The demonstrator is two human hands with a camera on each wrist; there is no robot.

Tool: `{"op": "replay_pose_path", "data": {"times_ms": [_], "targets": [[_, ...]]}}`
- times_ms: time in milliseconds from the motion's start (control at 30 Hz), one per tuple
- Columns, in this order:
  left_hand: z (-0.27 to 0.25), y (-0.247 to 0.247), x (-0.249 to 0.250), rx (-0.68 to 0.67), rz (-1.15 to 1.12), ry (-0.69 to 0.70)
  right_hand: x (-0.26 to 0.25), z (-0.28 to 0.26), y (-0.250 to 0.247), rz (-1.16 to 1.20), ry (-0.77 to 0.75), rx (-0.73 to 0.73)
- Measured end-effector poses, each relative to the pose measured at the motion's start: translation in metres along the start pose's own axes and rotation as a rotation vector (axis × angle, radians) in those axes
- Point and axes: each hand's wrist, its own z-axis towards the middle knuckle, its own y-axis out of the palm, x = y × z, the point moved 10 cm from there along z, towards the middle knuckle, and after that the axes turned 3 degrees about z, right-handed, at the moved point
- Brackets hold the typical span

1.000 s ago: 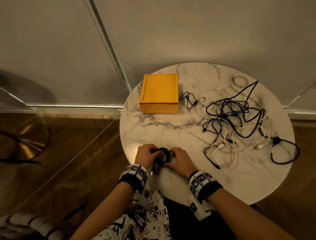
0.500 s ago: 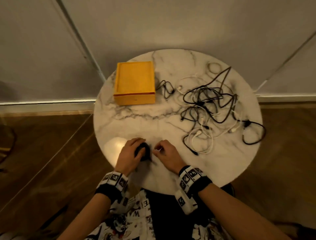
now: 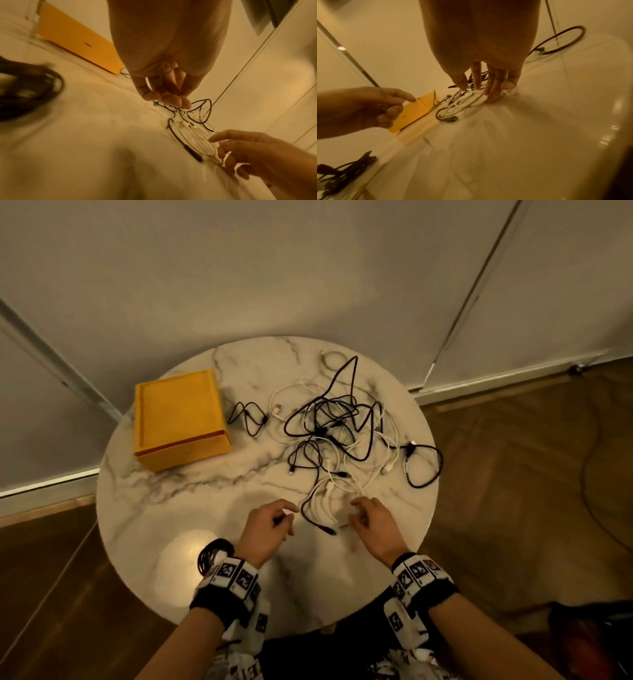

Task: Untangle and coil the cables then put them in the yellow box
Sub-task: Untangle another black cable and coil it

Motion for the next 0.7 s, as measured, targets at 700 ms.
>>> {"op": "replay_pose_path", "data": {"times_ms": [700], "targets": [[-0.003,0.076,0.012,-0.291,-0.138,-0.173,0.082,0.054,-0.092,-0.244,0.28,0.094]]}}
